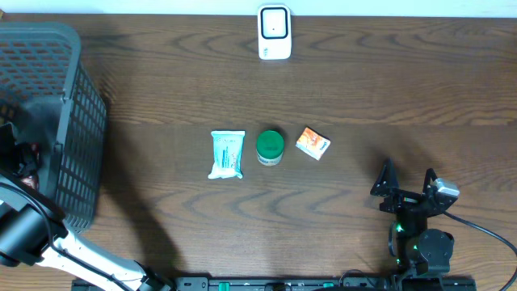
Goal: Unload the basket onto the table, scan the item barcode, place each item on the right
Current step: 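Grasp the red snack bar in the basket with the left gripper, then carry the red bar out and place it left of the tissue pack, then retract the left arm to rest and move the right gripper over the jar, then lower the right gripper and grasp the green-lidded jar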
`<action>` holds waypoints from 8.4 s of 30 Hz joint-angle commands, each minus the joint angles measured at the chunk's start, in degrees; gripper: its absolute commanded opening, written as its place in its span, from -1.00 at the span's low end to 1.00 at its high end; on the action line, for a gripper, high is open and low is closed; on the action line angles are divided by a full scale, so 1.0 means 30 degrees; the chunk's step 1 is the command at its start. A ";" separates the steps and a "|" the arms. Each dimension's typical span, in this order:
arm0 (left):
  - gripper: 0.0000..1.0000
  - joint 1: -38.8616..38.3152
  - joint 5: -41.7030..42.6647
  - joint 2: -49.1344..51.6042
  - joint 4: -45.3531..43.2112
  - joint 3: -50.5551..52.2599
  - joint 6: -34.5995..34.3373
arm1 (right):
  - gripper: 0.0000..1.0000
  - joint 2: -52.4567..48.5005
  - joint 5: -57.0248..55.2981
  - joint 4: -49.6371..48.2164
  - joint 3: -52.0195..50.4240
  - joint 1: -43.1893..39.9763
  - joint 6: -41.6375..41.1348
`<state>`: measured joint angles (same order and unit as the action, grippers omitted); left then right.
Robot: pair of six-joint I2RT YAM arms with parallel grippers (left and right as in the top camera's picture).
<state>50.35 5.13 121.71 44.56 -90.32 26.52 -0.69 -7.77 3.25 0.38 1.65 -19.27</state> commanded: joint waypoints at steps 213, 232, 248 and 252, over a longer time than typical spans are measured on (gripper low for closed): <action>0.96 -1.9467 -0.7956 -2.8392 -0.5151 0.2280 -0.5202 | 0.32 -3.9240 0.0546 1.5693 2.9988 1.1715 0.3912; 0.96 -1.9467 -0.7949 -2.8392 -0.5151 0.2280 -0.5202 | 0.99 -3.8978 0.2900 1.9001 3.2713 1.1708 -0.9194; 0.96 -1.9467 -0.7949 -2.8392 -0.5311 0.2280 -0.5209 | 0.98 -3.9117 0.0073 2.3423 3.5569 1.1693 1.3544; 0.96 -1.9467 -0.7949 -2.8392 -0.5391 0.2280 -0.5209 | 0.98 -3.9226 0.0787 2.3197 3.5547 1.1679 1.6109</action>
<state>-8.32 -18.35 36.69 28.91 -83.70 10.39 -118.24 -3.44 73.14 106.78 36.38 18.46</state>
